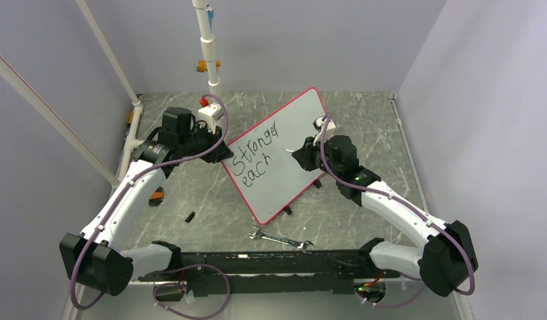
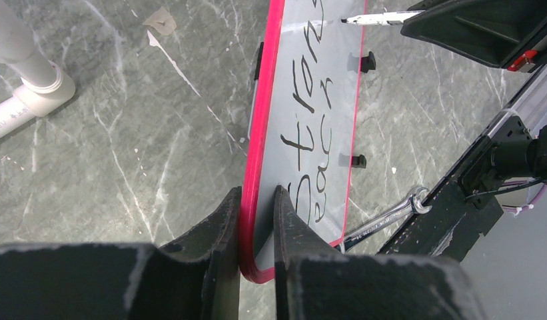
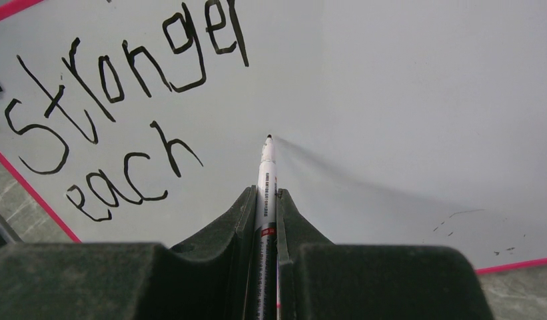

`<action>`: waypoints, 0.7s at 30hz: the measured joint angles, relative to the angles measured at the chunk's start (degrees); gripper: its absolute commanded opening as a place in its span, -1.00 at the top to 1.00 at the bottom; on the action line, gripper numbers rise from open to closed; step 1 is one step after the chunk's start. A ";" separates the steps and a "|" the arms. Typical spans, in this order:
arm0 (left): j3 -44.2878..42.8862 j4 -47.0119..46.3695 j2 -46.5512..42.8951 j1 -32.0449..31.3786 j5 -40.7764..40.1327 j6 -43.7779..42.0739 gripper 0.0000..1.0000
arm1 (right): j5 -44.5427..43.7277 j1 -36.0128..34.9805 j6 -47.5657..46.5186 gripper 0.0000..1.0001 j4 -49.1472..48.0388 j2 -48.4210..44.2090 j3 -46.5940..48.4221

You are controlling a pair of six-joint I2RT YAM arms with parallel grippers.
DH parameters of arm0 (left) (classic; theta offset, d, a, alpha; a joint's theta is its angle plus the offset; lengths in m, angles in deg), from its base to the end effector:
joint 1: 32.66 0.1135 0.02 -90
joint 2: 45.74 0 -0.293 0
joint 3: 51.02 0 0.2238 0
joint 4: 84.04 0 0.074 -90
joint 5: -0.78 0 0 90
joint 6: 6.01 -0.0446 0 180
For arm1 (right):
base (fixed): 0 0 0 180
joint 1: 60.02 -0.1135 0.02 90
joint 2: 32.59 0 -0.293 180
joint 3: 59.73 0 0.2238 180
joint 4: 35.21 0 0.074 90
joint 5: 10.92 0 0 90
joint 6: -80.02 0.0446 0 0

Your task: Write a sentence on the whiteboard

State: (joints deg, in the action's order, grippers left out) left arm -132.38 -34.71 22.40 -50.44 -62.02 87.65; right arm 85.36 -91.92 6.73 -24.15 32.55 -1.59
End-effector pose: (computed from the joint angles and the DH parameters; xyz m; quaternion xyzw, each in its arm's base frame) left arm 0.2038 -0.0868 0.3696 0.2122 0.8468 -0.2879 0.3938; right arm 0.1939 0.1265 0.3154 -0.1387 0.7968 0.2818 0.5163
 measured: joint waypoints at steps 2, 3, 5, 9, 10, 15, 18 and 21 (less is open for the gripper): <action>0.00 0.00 0.00 0.00 0.00 0.00 1.00 | 0.04 0.00 0.00 1.00 -0.13 0.39 0.28; 0.00 0.00 0.00 0.00 0.00 0.00 1.00 | 0.09 0.00 0.00 1.00 -0.20 0.68 0.50; 0.00 -0.02 0.00 0.00 0.02 0.00 1.00 | 0.22 0.00 0.00 1.00 -0.37 1.09 0.72; 0.00 0.00 0.00 0.00 0.00 0.02 1.00 | 0.48 0.00 0.00 1.00 -0.44 1.90 1.22; 0.00 0.00 0.00 0.00 0.00 0.02 1.00 | 0.63 0.00 0.00 1.00 -0.44 2.10 1.46; 0.00 0.00 0.00 0.00 0.02 0.00 1.00 | 1.95 0.00 0.00 1.00 -0.48 2.51 2.47; 0.00 0.00 0.00 0.00 0.02 0.00 1.00 | 3.23 0.00 0.02 1.00 -0.59 2.71 2.86; 0.00 0.00 0.00 0.00 0.02 0.00 1.00 | 4.39 0.00 0.22 1.00 -0.63 3.17 3.21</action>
State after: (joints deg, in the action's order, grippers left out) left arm -132.38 -34.71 22.40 -50.44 -62.00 87.65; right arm 89.75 -91.92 6.95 -24.78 35.72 1.63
